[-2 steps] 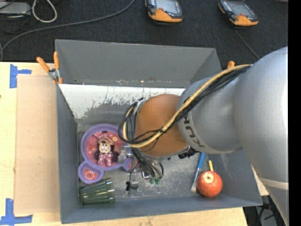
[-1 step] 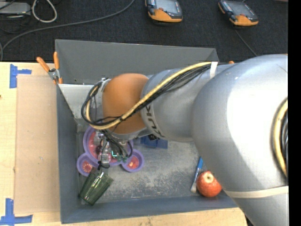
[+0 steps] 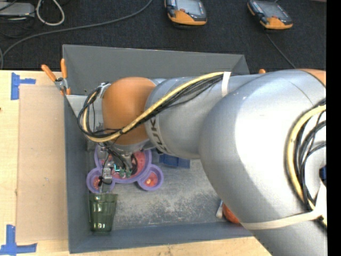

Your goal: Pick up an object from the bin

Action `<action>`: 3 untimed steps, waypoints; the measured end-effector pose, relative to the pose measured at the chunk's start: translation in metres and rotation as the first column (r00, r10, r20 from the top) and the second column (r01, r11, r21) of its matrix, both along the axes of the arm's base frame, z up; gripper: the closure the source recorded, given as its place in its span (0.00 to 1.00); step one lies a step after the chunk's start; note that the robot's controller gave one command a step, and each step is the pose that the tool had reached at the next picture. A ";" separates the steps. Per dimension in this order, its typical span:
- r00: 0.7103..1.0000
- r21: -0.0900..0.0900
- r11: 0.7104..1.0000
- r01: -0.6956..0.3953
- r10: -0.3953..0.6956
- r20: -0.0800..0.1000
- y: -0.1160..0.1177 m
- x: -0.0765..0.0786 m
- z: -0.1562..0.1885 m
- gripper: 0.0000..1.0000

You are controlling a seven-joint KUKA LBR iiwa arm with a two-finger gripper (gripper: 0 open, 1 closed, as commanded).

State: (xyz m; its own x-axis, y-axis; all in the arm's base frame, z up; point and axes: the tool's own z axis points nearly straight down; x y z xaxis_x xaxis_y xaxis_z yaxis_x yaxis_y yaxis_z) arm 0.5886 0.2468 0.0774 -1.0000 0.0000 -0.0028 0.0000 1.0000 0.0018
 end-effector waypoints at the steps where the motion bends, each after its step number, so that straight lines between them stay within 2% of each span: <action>1: 0.998 0.006 0.998 -0.057 0.057 0.001 -0.017 0.002 -0.003 0.00; 2: 0.997 0.005 0.997 -0.076 0.076 -0.002 -0.040 -0.001 0.026 0.00; 3: 0.992 0.002 0.992 -0.125 0.125 -0.002 -0.057 0.015 0.106 0.00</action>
Offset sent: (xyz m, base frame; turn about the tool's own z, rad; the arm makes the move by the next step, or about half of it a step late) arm -0.0031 -0.0414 0.0309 -0.0689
